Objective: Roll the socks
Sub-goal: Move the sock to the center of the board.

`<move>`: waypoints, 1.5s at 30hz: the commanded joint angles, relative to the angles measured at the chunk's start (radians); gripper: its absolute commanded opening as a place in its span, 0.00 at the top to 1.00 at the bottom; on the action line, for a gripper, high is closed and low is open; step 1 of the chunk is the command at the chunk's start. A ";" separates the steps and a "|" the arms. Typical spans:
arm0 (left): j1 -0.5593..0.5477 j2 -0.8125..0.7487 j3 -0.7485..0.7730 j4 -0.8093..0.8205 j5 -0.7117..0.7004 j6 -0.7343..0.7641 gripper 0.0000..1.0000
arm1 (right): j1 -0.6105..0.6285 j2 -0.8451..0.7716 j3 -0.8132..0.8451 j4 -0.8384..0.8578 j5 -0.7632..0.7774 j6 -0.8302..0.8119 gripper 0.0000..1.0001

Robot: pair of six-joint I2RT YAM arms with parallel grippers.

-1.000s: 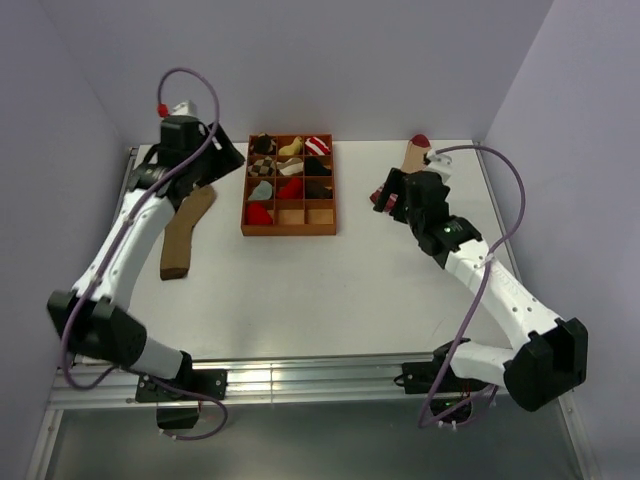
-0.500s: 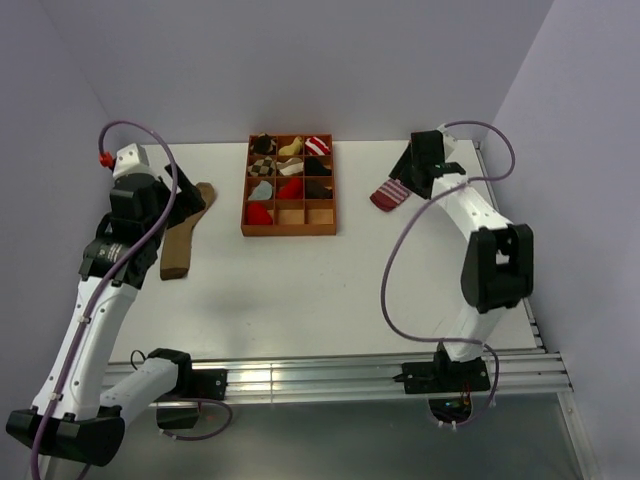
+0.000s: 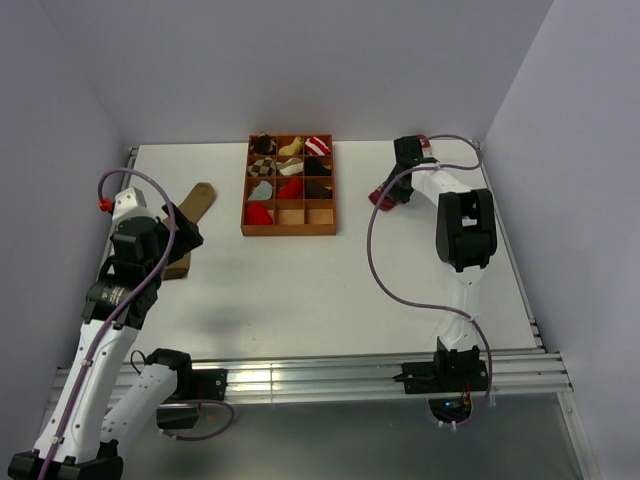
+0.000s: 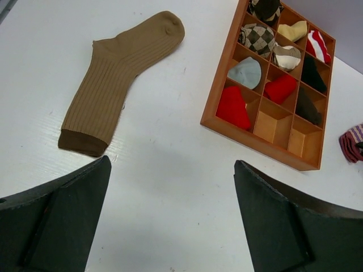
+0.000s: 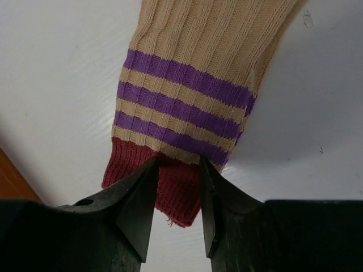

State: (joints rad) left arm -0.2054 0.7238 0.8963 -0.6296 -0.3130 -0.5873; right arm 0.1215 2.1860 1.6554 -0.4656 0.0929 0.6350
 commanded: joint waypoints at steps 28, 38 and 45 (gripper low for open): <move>-0.002 -0.060 -0.045 -0.025 0.179 -0.042 0.05 | 0.473 -0.456 -0.700 0.016 0.030 0.390 0.60; -0.002 -0.009 -0.057 -0.008 0.288 -0.051 0.05 | 0.612 -0.657 -0.747 0.082 0.090 0.198 0.60; -0.002 0.032 -0.091 0.025 0.333 -0.074 0.06 | 0.616 -0.658 -0.758 0.104 0.136 0.106 0.62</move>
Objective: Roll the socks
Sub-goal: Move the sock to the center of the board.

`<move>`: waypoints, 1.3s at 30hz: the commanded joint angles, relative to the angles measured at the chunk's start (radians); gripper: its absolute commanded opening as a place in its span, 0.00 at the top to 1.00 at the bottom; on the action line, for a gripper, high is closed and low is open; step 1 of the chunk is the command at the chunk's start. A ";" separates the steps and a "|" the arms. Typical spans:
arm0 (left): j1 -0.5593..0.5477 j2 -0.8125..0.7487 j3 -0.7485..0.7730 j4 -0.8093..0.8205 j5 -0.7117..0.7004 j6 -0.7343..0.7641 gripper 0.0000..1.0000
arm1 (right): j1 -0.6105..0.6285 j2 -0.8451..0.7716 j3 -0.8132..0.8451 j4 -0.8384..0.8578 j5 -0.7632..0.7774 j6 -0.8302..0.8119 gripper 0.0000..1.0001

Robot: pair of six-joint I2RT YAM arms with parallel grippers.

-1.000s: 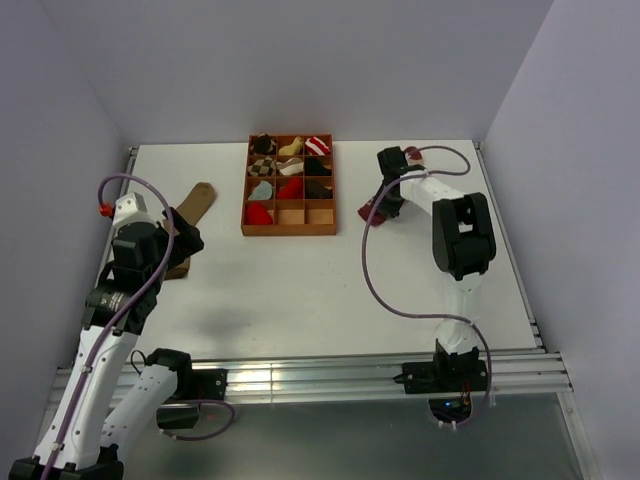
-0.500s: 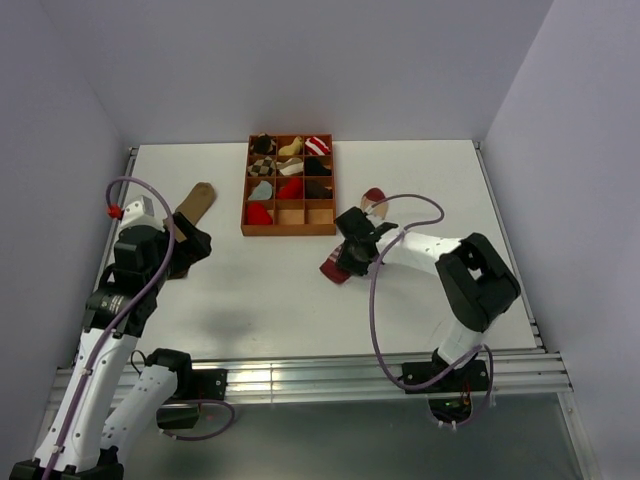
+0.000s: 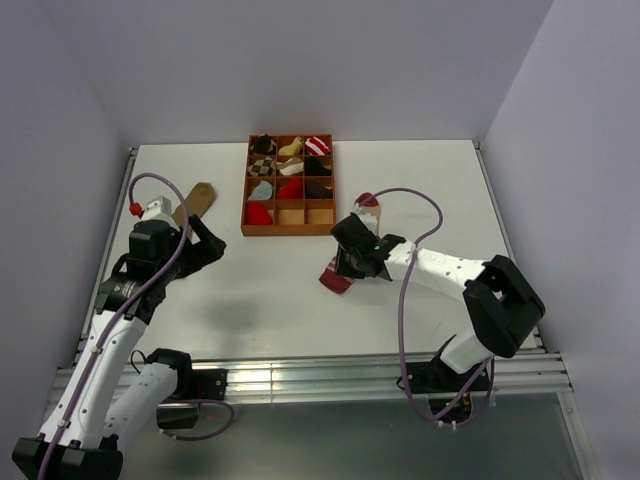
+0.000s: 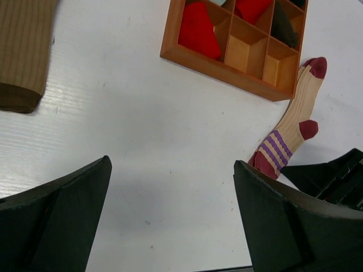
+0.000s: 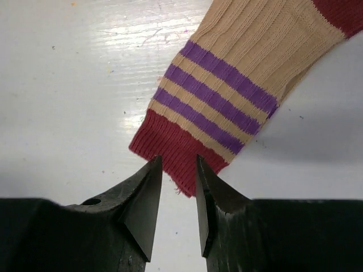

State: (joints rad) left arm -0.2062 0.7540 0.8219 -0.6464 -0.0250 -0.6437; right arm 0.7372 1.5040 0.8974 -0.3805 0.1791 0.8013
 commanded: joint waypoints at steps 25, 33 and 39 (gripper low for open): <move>-0.001 0.082 -0.101 0.122 0.111 -0.106 0.07 | 0.228 0.051 0.101 0.063 0.134 -0.393 0.29; -0.001 0.097 -0.127 0.140 0.117 -0.113 0.08 | 0.298 0.105 0.097 0.055 0.215 -0.543 0.29; -0.001 0.107 -0.133 0.142 0.117 -0.116 0.08 | 0.321 0.156 0.109 0.046 0.220 -0.589 0.34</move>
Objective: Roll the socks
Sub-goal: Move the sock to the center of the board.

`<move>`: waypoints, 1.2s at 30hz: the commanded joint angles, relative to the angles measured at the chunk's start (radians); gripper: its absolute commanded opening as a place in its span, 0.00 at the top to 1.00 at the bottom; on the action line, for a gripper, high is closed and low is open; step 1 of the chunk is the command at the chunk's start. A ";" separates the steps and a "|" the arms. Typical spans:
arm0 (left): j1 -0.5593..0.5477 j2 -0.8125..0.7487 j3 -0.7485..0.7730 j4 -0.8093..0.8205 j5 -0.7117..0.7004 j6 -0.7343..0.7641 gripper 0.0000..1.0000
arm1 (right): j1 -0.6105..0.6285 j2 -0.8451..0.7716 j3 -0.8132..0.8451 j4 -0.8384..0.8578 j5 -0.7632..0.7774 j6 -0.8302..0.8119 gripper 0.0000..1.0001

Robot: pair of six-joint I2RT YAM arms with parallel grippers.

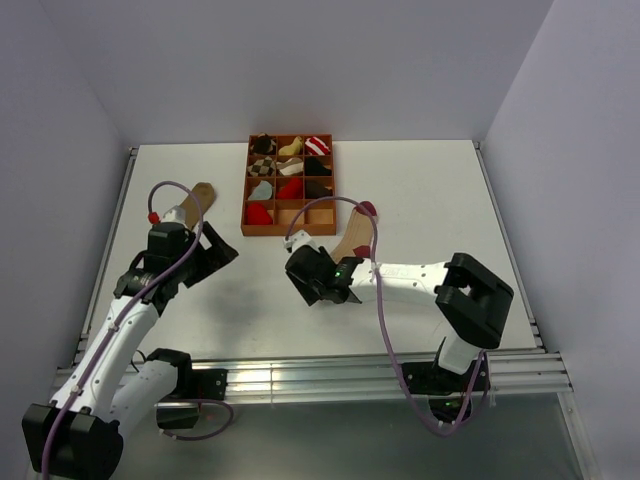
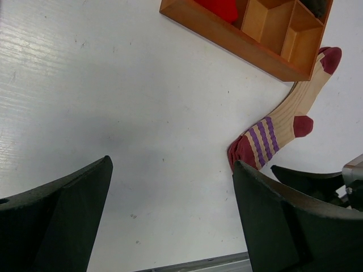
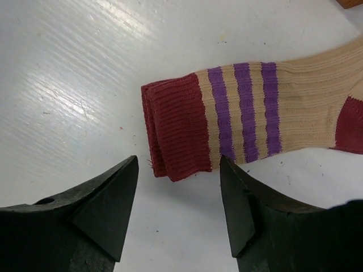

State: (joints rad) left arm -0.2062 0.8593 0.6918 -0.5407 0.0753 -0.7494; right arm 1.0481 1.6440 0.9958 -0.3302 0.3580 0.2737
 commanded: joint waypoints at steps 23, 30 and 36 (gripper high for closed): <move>-0.001 0.032 -0.008 0.050 0.023 0.004 0.09 | 0.066 0.168 0.070 -0.049 0.059 -0.218 0.43; -0.001 0.021 -0.012 0.041 0.021 0.005 0.09 | 0.089 0.212 0.092 -0.061 0.099 -0.222 0.55; -0.001 0.017 -0.021 0.045 0.034 0.001 0.09 | 0.104 0.232 0.099 -0.053 0.160 -0.206 0.89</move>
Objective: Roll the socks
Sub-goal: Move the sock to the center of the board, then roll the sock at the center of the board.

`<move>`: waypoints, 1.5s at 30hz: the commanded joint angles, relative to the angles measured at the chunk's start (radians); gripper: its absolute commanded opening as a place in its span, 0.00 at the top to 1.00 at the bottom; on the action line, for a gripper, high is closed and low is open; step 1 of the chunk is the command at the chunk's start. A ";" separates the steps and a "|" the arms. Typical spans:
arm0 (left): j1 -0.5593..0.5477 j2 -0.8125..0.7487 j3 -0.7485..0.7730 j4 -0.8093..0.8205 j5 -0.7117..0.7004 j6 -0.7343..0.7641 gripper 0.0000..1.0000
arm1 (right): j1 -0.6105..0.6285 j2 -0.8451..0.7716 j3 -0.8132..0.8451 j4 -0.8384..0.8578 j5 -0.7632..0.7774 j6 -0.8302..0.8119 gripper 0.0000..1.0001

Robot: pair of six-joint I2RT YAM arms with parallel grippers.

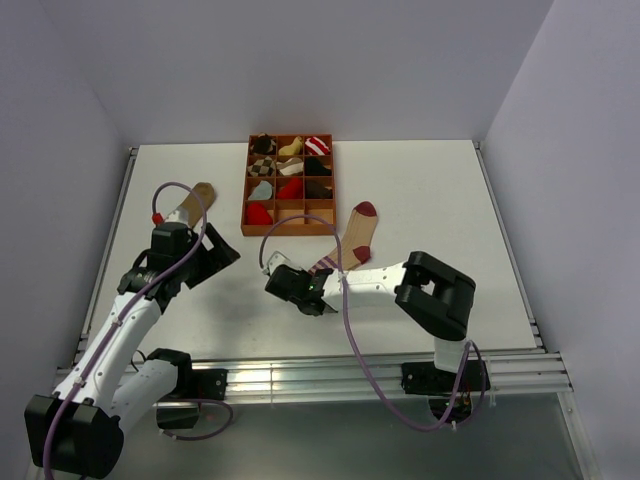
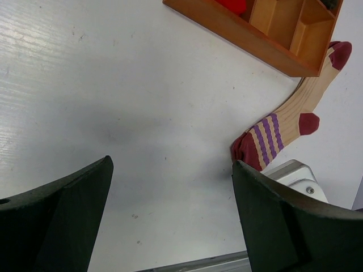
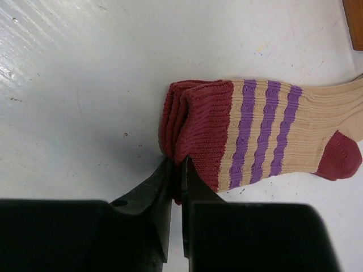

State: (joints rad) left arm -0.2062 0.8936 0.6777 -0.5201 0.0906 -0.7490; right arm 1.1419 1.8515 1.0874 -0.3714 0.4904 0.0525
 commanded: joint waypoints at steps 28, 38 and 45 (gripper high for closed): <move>-0.028 0.105 -0.127 0.166 0.170 -0.081 0.13 | -0.082 -0.172 -0.204 0.486 -0.617 0.342 1.00; -0.105 0.180 -0.148 0.230 0.150 -0.131 0.14 | -0.198 -0.210 -0.287 0.644 -0.835 0.444 1.00; -0.160 0.229 -0.147 0.255 0.136 -0.154 0.16 | -0.295 -0.180 -0.369 0.770 -0.950 0.547 1.00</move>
State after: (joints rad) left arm -0.3470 1.1099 0.5327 -0.3168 0.2375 -0.8833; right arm 0.8806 1.6833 0.7509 0.2874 -0.3832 0.5350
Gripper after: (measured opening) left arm 0.847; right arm 0.030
